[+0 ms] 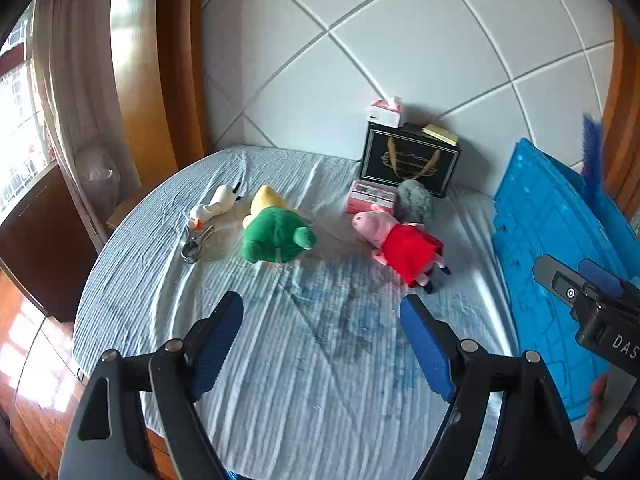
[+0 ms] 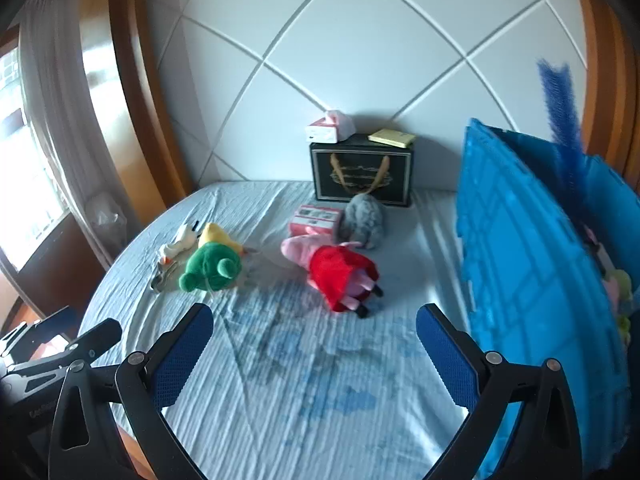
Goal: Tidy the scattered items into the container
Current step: 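Withdraw both tools from the container back toward the bed, then move left tool toward the metal scissors while right tool approaches the white duck plush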
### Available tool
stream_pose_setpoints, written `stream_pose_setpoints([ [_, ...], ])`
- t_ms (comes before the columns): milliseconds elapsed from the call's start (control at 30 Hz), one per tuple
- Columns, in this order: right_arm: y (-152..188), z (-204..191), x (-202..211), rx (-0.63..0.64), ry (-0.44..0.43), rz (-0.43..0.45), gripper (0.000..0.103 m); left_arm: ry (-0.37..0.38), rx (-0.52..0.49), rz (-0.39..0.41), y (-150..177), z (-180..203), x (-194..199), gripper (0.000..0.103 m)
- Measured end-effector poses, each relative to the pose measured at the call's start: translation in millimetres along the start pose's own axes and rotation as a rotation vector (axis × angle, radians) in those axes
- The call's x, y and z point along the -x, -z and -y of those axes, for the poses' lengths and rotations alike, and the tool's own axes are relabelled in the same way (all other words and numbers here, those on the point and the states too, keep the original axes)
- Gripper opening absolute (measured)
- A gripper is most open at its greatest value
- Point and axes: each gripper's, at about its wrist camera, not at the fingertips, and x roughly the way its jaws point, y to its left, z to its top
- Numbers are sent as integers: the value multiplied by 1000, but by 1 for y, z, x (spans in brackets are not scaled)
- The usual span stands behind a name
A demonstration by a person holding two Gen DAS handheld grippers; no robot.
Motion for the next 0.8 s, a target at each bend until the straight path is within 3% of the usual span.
stream_pose_setpoints([
  [433,-26,-151,-107,-117,78,-98,103,-2,-64,-107,-67,-192,-106,81],
  [633,-23,-177,-157,-127,124,-185,103,-49,-28,-167,-74,-266,-164,81],
  [800,-21,-180,-198,-117,115,-233,103,-121,21,-232,-66,-305,-208,81],
])
